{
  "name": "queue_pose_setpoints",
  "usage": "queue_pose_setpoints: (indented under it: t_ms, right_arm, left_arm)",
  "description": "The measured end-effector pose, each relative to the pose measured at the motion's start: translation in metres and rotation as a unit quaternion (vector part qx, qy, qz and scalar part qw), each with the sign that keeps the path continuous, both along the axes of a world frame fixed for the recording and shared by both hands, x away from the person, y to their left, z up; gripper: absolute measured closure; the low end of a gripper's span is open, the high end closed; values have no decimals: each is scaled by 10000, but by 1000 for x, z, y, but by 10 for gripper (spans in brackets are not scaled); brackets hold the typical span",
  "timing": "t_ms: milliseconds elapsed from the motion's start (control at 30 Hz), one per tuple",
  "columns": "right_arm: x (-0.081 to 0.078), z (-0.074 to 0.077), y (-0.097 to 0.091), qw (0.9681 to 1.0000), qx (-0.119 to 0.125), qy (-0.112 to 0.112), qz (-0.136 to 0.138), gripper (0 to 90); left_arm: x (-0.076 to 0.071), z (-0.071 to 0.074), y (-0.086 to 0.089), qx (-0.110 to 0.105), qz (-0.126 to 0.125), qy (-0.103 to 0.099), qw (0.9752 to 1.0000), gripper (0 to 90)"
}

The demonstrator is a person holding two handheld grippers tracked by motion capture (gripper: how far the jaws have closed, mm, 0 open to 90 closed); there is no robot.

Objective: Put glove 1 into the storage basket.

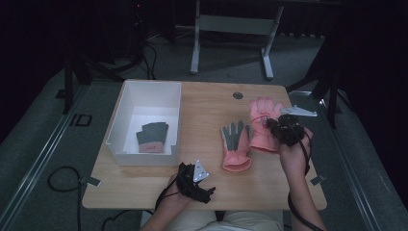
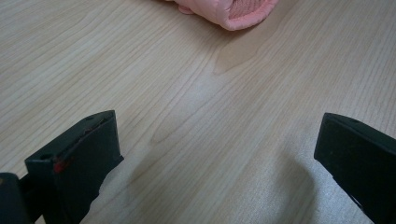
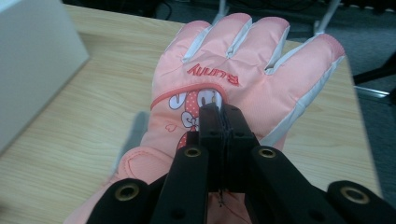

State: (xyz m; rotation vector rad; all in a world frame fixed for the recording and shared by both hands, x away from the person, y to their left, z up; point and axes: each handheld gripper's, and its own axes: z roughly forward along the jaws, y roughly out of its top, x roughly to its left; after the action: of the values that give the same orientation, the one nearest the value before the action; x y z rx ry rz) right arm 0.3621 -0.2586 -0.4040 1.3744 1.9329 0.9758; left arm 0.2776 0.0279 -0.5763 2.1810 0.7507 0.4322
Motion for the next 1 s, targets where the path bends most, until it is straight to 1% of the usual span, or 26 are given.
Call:
queue_pose_setpoints:
  t_ms: [100,133,167,200,233,300,400,500,667,700,733,867,900,967,1000]
  right_arm:
    - [0,-2,16,9999,59,53,127,886]
    - [0,-2,16,9999,59,53,127,886]
    - [0,-6,29,9997,43,97,215,886]
    - [0,-6,29,9997,43,97,215,886]
    - [-1,-10,39,9996,34,117,255,886]
    - [-1,-12,42,9995,39,142,275,886]
    - [-1,-23,53,9992,7,262,317,885]
    - [-2,-32,58,9990,-63,313,318,885]
    - [1,-49,62,9980,-120,516,348,885]
    - [1,-49,62,9980,-120,516,348,885]
    - [3,-56,62,9974,-143,606,352,885]
    - [9,-70,62,9960,-120,783,409,884]
    - [9,-70,62,9960,-120,783,409,884]
    - [12,-79,61,9950,-131,900,420,883]
    - [13,-81,61,9949,-124,907,422,883]
  left_arm:
    - [0,0,0,7,-4,-5,10000,1]
    - [0,0,0,7,-4,-5,10000,1]
    - [0,0,0,7,-9,-1,10000,1]
    - [0,0,0,7,-9,-1,10000,1]
    - [0,0,0,-4,-9,0,10000,1]
    - [0,0,0,-10,-11,4,10000,1]
    - [0,0,0,-7,-20,8,10000,1]
    - [0,0,0,-15,-23,8,10000,1]
    - [0,0,0,-22,-25,14,10000,1]
    - [0,0,0,-22,-25,14,10000,1]
    - [0,0,0,-3,-32,14,10000,1]
    - [0,0,0,1,-37,20,10000,1]
    - [0,0,0,1,-37,20,10000,1]
    - [-1,1,0,20,-48,17,10000,1]
    - [-1,1,0,8,-40,18,10000,1]
